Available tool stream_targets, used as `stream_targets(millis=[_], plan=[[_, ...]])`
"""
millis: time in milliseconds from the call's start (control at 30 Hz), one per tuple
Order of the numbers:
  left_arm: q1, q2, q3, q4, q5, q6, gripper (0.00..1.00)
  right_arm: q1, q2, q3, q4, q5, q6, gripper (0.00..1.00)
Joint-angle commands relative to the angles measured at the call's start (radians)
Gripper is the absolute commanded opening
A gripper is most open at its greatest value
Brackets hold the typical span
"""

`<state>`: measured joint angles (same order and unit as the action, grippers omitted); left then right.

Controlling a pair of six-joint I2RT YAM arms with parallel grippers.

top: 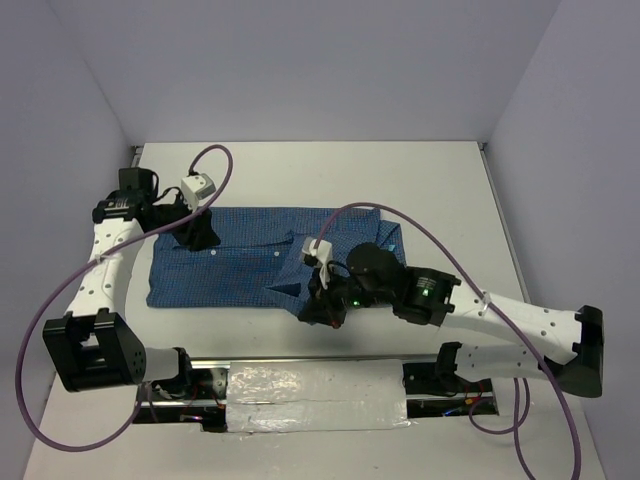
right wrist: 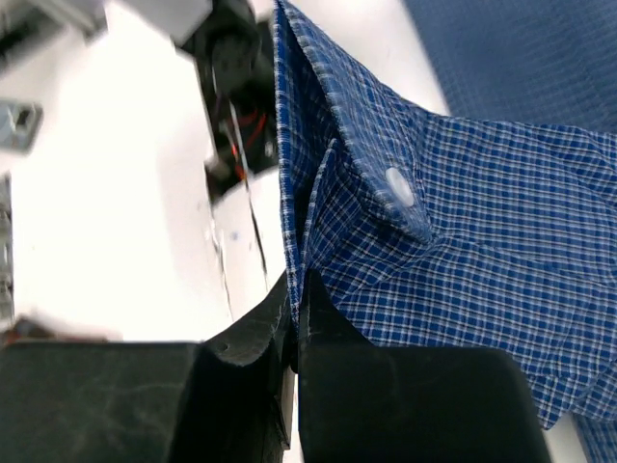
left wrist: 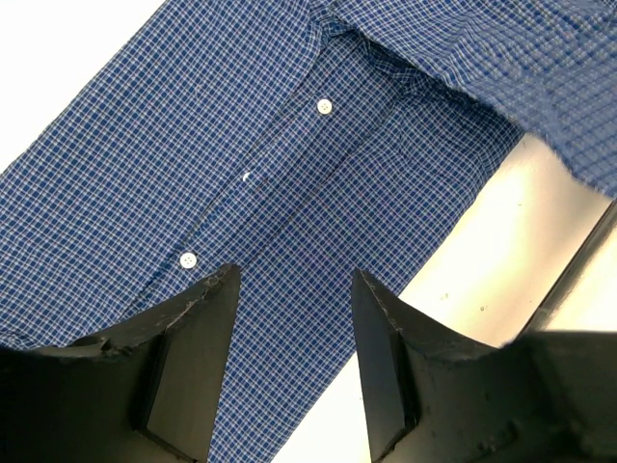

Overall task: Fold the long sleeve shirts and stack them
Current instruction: Fold the shirt

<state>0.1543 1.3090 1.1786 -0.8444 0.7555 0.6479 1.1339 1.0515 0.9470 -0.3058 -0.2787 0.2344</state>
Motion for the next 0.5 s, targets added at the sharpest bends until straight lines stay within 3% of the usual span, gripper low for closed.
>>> stream_targets(millis=[0, 233, 467], plan=[[-0.001, 0.004, 0.029, 0.007, 0.012, 0.015, 0.62, 0.018, 0.022, 0.056, -0.153, -0.033, -0.064, 0.0], [-0.002, 0.027, 0.035, 0.001, 0.008, 0.027, 0.62, 0.026, 0.099, 0.19, -0.302, -0.12, -0.145, 0.0], [-0.002, 0.047, 0.041, 0.001, 0.007, 0.033, 0.62, 0.033, 0.068, 0.197, -0.349, -0.215, -0.162, 0.0]])
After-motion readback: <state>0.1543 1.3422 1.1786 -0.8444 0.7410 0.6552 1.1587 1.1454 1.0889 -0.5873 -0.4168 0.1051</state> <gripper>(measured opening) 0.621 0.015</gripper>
